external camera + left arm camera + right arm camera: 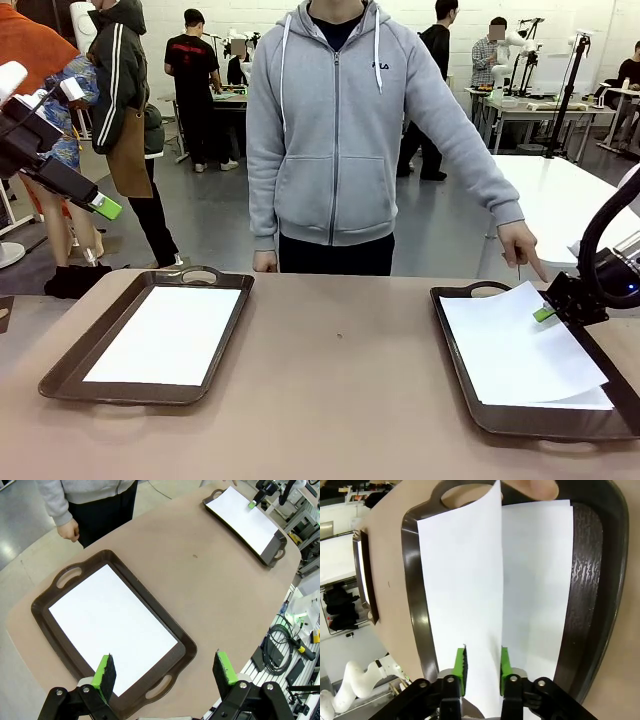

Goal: Sort the A4 documents.
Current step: Place the A4 Paper in the designated Handle tray.

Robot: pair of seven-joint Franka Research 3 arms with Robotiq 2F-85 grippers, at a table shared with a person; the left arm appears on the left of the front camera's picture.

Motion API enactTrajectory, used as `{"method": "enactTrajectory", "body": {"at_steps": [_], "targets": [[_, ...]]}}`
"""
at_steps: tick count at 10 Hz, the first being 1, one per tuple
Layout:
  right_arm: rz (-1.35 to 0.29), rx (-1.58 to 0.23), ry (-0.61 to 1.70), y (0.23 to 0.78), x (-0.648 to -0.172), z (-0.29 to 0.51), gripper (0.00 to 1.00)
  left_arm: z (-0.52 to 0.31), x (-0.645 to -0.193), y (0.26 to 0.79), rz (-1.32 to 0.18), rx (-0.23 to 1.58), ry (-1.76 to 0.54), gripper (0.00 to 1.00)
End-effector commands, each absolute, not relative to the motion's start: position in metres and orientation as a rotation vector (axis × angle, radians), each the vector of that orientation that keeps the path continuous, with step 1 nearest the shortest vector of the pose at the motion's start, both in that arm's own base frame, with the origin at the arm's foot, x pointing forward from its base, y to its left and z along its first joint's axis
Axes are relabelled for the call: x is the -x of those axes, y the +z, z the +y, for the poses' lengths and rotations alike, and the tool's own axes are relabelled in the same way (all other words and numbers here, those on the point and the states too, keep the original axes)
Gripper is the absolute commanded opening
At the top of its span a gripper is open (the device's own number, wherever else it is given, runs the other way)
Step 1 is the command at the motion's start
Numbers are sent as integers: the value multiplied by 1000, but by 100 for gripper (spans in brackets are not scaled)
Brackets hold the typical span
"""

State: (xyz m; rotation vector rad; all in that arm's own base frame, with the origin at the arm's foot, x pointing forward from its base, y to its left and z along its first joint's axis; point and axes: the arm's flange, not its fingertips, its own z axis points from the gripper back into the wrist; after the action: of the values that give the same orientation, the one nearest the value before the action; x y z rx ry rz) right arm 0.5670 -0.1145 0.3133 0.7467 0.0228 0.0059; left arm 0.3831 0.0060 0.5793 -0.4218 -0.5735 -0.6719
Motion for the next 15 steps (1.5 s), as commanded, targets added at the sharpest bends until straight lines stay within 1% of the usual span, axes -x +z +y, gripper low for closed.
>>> {"method": "enactTrajectory", "body": {"at_steps": [1, 2, 3, 4, 5, 7, 8, 15], "targets": [[17, -691, -11, 322, -561, -115, 52, 6, -382, 579, -574, 426, -673, 100], [9, -668, -11, 327, -559, -117, 57, 6, -382, 579, -574, 426, -673, 100], [-7, -650, -16, 333, -557, -120, 71, 6, -382, 579, -574, 426, -673, 100], [-7, -627, -16, 337, -556, -123, 76, 6, -382, 579, -574, 426, -673, 100], [-4, -605, -16, 339, -555, -123, 90, 6, -382, 579, -574, 426, -673, 100], [-3, -596, -24, 340, -555, -122, 100, 6, -382, 579, -574, 426, -673, 100], [-14, -635, 1, 342, -562, -129, 100, 6, -382, 579, -574, 426, -673, 100], [-14, -635, 1, 342, -562, -129, 100, 6, -382, 579, -574, 426, -673, 100]]}}
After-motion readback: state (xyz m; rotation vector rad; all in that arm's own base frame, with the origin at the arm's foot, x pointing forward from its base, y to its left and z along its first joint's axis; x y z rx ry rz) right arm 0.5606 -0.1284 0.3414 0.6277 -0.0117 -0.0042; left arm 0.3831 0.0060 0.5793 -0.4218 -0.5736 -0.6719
